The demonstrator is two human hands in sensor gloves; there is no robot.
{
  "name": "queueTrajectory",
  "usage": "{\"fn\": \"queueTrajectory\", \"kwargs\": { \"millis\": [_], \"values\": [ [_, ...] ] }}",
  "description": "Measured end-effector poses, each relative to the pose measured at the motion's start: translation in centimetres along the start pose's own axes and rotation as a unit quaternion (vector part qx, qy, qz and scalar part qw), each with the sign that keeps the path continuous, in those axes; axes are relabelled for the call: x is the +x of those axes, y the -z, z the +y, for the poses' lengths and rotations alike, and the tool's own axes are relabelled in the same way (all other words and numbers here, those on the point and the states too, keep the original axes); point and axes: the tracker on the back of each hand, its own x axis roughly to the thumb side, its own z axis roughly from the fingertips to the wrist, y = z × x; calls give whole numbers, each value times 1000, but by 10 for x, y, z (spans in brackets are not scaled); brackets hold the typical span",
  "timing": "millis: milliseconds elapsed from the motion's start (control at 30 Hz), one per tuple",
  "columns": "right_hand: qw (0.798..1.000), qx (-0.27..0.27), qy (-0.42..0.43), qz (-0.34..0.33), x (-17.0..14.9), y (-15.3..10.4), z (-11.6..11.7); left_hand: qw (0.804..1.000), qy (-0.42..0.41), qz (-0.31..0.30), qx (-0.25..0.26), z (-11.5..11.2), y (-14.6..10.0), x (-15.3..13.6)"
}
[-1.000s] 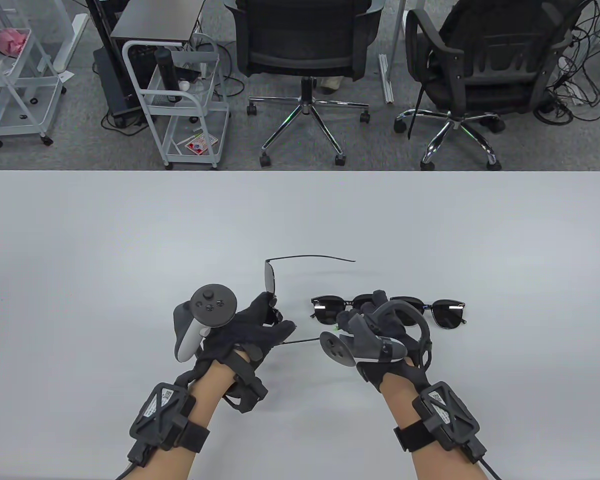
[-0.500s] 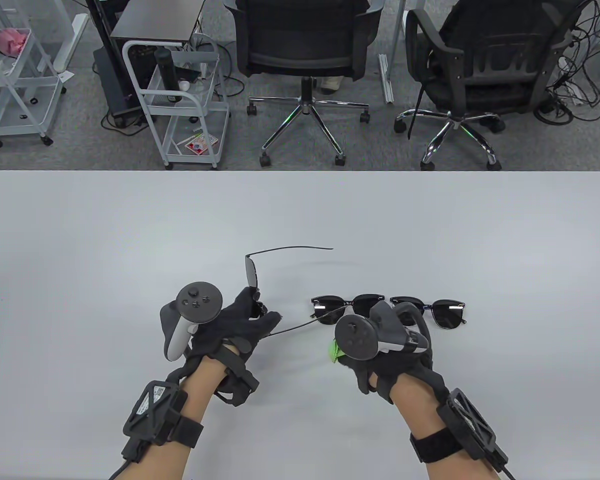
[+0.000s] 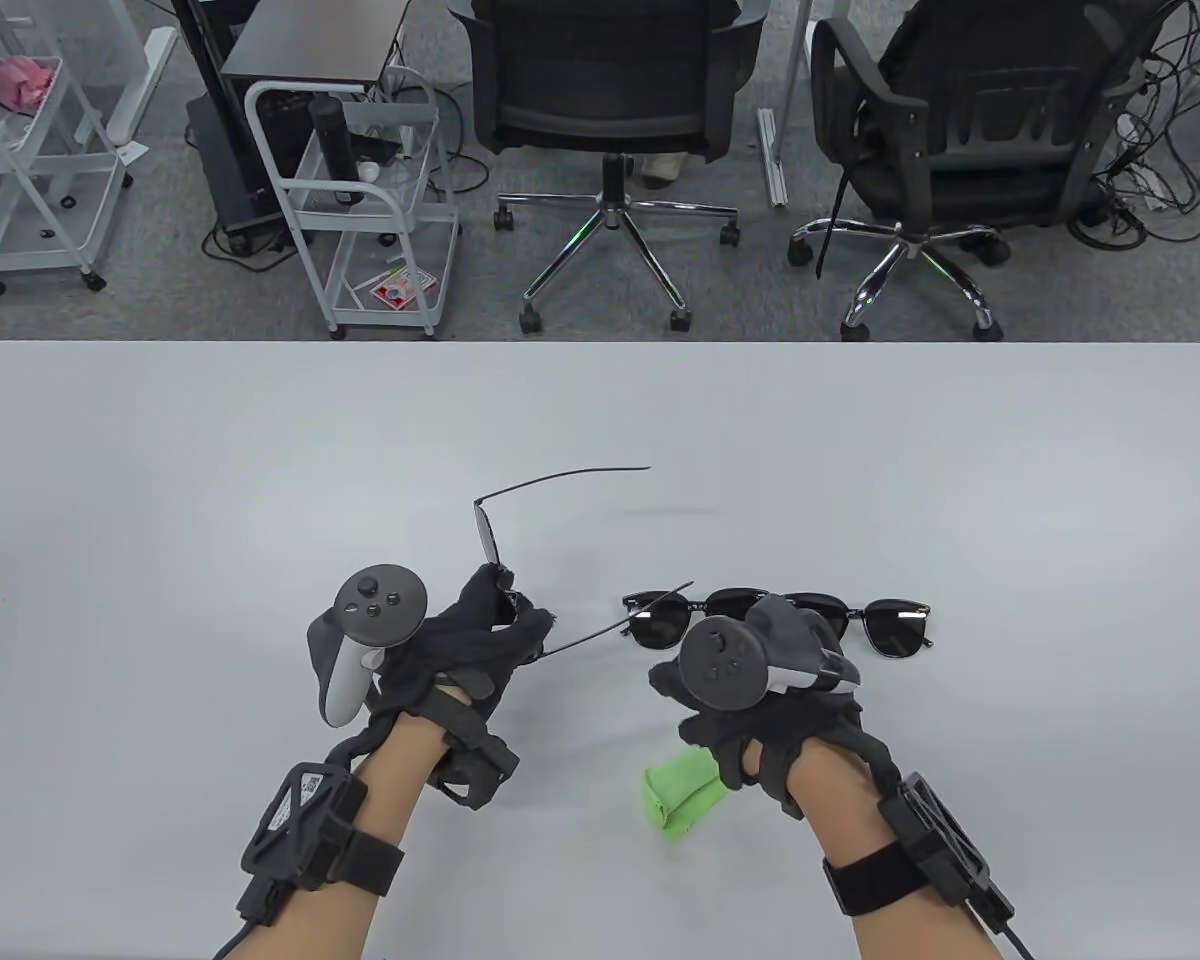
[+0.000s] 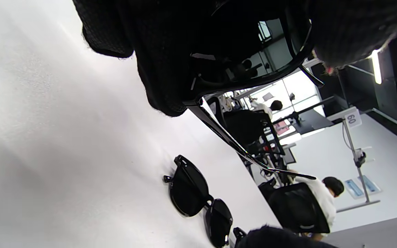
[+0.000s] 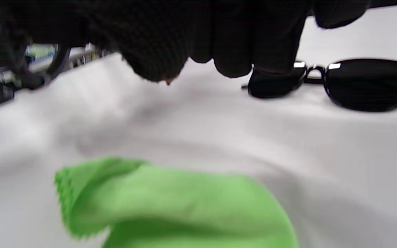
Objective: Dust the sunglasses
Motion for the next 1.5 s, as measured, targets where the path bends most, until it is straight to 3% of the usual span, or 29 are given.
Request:
{"fn": "queueTrajectory", "kwargs": {
  "millis": [133,300,533,667,767,867,933,1067,1167,1500],
  "values": [
    [994,-95,40,18,-2,1,-2,999,-37,-10,-12,-5,-1,1],
    [986,-159,51,2,12,8,-5,998,-48,-21,-38,-17,-3,8],
    [989,-140,31,-47,37,19,4,996,-23,-39,-71,-37,-7,19],
    [987,-154,16,-41,36,16,0,997,-18,-40,-71,-36,-7,18],
    [975,-216,44,-34,29,9,-11,998,-6,-37,-58,-32,-6,16],
    [953,-291,78,-29,18,-2,-23,997,55,-41,-28,-28,-6,16],
    [947,-309,83,-24,11,-5,-27,993,105,-50,-6,-27,-7,19],
    [949,-309,60,8,-2,-5,-27,981,180,-75,20,-29,-9,26],
    [958,-280,52,33,-9,1,-20,974,205,-91,20,-34,-11,31],
    [956,-227,186,6,-2,9,-6,972,210,-104,18,-38,-13,36]
  ]
}}
